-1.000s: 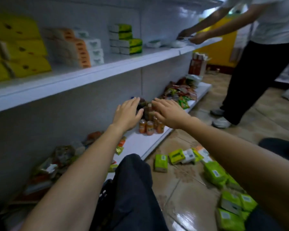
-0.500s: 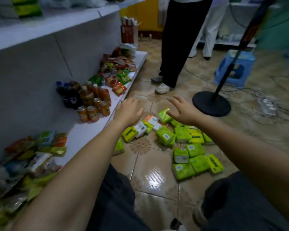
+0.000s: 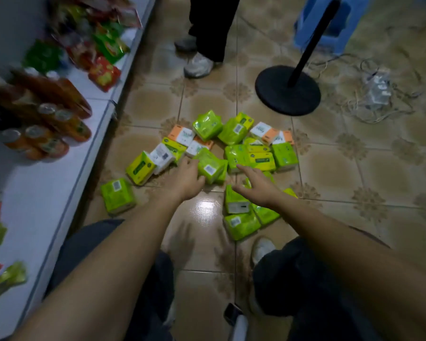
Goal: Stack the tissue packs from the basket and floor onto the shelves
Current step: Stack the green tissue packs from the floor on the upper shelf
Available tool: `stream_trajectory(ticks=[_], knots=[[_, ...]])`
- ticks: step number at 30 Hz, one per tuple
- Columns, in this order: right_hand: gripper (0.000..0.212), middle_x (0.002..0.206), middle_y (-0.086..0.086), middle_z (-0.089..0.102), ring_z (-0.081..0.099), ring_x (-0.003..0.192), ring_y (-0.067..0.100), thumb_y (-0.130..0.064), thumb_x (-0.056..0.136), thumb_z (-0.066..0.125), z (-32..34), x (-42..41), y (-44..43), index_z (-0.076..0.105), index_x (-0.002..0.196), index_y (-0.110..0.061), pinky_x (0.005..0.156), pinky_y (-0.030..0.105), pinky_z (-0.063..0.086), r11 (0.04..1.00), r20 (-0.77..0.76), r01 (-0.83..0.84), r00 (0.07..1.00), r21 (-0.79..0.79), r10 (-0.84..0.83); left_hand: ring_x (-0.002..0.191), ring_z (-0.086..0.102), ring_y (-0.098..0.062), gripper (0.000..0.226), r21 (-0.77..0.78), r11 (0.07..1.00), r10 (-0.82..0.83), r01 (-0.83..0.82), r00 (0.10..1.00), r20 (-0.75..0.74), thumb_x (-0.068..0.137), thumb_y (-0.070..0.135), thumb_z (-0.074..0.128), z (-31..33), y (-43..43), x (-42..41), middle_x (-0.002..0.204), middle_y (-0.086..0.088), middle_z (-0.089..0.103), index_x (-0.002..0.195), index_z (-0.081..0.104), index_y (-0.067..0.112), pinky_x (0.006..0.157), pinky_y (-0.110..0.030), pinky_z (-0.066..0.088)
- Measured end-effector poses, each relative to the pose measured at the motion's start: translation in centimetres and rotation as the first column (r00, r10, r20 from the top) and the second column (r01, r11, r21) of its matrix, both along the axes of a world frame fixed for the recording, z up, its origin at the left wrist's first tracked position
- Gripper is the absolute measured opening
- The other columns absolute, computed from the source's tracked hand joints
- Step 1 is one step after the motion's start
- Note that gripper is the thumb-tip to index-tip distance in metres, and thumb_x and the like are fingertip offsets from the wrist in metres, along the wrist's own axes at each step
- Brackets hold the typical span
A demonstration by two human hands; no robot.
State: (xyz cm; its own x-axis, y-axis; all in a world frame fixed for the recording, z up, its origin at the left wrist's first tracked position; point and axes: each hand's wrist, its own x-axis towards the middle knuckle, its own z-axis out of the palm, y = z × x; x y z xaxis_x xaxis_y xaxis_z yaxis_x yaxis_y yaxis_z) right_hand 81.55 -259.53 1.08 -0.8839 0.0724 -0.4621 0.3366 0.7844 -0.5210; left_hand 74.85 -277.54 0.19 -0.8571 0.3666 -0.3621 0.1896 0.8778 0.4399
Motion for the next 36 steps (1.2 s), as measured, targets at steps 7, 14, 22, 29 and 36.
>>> stream_trajectory(ticks=[7,14,22,29,36], knots=[[0.06,0.141,0.016,0.042,0.04,0.129,0.028,-0.026,0.09,0.057,-15.7,-11.6,0.4,0.032,0.142,-0.011,0.104,0.032,0.033,0.894,0.223,0.402,0.907,-0.198,-0.358,0.137,0.025,-0.034,0.064,-0.052,0.994,0.099,-0.093,0.987,0.126,0.093,0.012,0.045,-15.0,4.1,-11.3,0.152,-0.02,0.013,0.147,0.012,0.006,0.102,-0.036,0.025],[0.071,0.147,0.009,0.036,0.036,0.133,0.023,-0.026,0.09,0.056,-25.2,-16.9,0.3,0.017,0.148,-0.016,0.1,0.019,0.021,0.673,0.401,0.692,0.712,-0.261,-0.576,0.129,0.036,-0.038,0.082,0.032,0.948,0.283,-0.318,0.882,0.376,0.073,0.034,0.048,-24.9,6.8,-16.5,0.145,-0.019,0.031,0.147,0.018,0.015,0.106,-0.045,0.032],[0.02,0.113,0.018,0.059,0.057,0.106,0.034,-0.032,0.079,0.065,-21.9,-11.4,-2.2,0.047,0.085,-0.027,0.093,0.048,0.044,0.334,0.53,0.905,0.425,-0.263,-0.734,0.107,0.047,-0.024,0.038,0.124,0.613,0.588,-0.78,0.555,0.589,0.07,0.05,0.059,-20.3,4.6,-9.6,0.118,-0.017,0.045,0.089,0.046,0.02,0.084,-0.017,0.044],[0.036,0.108,0.013,0.049,0.053,0.095,0.025,-0.015,0.085,0.064,-6.1,-7.1,-2.7,0.042,0.113,-0.013,0.075,0.034,0.048,0.388,0.479,0.883,0.469,-0.264,-0.742,0.098,0.044,-0.018,0.038,0.041,0.505,0.626,-0.862,0.399,0.67,0.083,0.041,0.064,-5.2,3.2,-3.2,0.115,-0.012,0.039,0.093,0.039,0.014,0.078,-0.026,0.039],[0.057,0.143,0.013,0.038,0.037,0.13,0.026,-0.021,0.087,0.059,15.1,-7.3,-4.0,0.037,0.14,-0.015,0.109,0.04,0.033,0.677,0.421,0.626,0.773,-0.388,-0.474,0.123,0.043,-0.025,0.088,0.131,0.38,0.667,-0.916,0.37,0.647,0.056,0.055,0.059,15.6,1.2,-1.8,0.135,-0.011,0.039,0.131,0.038,0.013,0.104,-0.046,0.039]])
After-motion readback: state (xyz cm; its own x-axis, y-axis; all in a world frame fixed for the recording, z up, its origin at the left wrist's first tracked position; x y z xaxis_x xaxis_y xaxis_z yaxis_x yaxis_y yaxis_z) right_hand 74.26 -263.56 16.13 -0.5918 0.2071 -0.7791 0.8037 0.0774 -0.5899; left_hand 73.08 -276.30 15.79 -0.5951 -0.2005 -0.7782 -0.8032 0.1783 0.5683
